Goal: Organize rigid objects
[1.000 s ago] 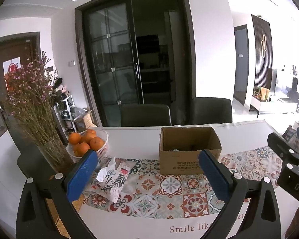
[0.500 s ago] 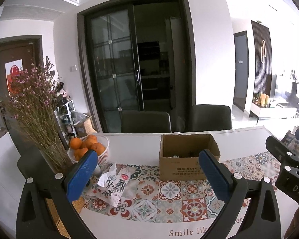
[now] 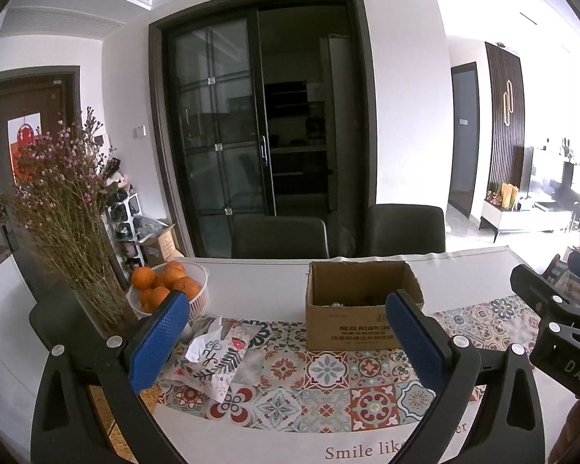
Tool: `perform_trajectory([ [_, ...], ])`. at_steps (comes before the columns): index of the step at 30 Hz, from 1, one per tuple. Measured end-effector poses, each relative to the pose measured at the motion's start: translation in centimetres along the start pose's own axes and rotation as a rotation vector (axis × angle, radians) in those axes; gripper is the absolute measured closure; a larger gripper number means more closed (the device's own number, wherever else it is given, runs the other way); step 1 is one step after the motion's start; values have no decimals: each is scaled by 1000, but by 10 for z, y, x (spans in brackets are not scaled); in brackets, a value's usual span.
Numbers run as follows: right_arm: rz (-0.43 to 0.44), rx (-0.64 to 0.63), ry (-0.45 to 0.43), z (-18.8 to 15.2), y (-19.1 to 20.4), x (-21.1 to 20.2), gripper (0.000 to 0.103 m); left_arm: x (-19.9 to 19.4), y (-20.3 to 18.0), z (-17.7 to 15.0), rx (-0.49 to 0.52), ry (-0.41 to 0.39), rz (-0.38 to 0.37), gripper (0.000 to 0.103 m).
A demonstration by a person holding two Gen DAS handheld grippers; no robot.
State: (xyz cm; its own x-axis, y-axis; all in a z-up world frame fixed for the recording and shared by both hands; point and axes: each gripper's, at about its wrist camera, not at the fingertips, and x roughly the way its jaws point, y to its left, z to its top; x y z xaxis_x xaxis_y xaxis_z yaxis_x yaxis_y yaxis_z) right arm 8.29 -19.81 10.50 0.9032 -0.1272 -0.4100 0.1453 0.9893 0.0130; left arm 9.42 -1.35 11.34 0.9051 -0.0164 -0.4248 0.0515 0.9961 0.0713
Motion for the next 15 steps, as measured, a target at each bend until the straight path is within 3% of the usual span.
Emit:
perform_trajectory([
  [15,4,0,1,1,1,1,10,3,0,2,-1,1,-7,0],
])
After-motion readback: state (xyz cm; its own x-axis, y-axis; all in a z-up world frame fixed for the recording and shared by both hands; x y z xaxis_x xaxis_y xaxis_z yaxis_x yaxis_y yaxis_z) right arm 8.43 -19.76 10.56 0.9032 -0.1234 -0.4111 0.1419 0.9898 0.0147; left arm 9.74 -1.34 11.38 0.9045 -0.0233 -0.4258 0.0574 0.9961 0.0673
